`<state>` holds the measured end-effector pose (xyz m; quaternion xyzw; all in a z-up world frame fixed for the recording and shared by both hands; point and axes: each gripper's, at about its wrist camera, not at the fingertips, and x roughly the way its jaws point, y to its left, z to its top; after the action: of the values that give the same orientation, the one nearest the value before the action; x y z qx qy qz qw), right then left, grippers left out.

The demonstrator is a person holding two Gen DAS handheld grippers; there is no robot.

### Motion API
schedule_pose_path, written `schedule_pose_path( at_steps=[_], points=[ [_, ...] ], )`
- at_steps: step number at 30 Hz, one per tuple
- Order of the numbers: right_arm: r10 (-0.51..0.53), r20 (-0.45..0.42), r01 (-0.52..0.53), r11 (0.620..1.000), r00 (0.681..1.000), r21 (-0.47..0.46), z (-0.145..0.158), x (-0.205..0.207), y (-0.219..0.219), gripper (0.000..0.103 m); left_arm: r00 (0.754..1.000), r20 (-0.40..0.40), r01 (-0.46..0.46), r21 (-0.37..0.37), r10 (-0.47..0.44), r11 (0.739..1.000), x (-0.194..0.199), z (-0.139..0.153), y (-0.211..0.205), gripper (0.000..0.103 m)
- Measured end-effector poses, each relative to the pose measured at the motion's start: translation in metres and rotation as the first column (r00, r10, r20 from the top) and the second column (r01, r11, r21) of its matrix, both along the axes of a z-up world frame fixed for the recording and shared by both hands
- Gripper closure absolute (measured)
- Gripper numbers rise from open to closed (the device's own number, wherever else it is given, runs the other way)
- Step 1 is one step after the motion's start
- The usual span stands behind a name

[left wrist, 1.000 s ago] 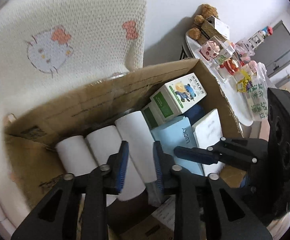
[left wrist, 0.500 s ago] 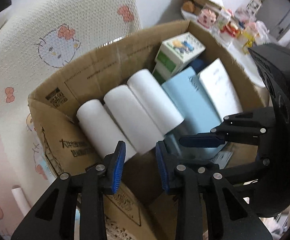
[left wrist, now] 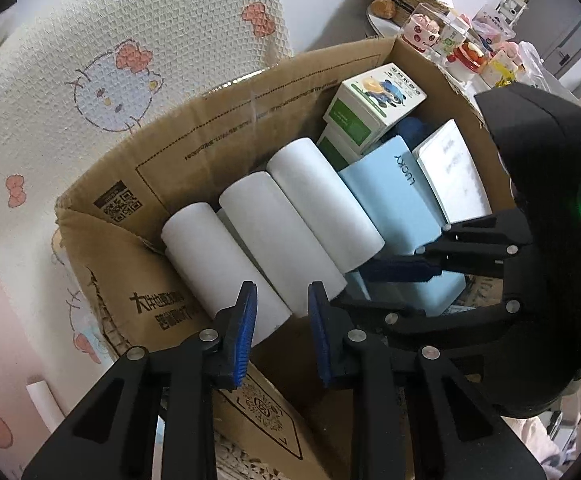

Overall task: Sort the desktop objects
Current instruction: 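Lower the tube beside the white rolls in the box and open the right tool, then withdraw the right tool from the box back toward the cushion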

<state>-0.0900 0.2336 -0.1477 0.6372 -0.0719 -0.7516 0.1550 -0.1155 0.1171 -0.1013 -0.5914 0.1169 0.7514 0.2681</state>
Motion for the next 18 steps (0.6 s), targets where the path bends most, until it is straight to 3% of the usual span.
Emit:
schedule_pose_path(
  at_steps=[9, 15, 18],
  points=[
    [-0.018, 0.014, 0.019, 1.000, 1.000, -0.005, 0.002, -0.008, 0.007, 0.077, 1.000, 0.000, -0.018, 0.038, 0.018, 0.999, -0.003, 0.006, -0.008, 0.073],
    [-0.036, -0.006, 0.036, 0.999, 0.999, 0.020, 0.011, -0.003, 0.013, 0.077, 1.000, -0.015, -0.022, 0.032, 0.023, 0.999, -0.003, 0.008, -0.012, 0.073],
    [-0.049, -0.039, 0.050, 0.999, 0.998, 0.006, 0.025, 0.007, 0.017, 0.077, 0.999, -0.039, -0.023, 0.065, 0.026, 0.998, 0.000, 0.014, -0.017, 0.073]
  ],
)
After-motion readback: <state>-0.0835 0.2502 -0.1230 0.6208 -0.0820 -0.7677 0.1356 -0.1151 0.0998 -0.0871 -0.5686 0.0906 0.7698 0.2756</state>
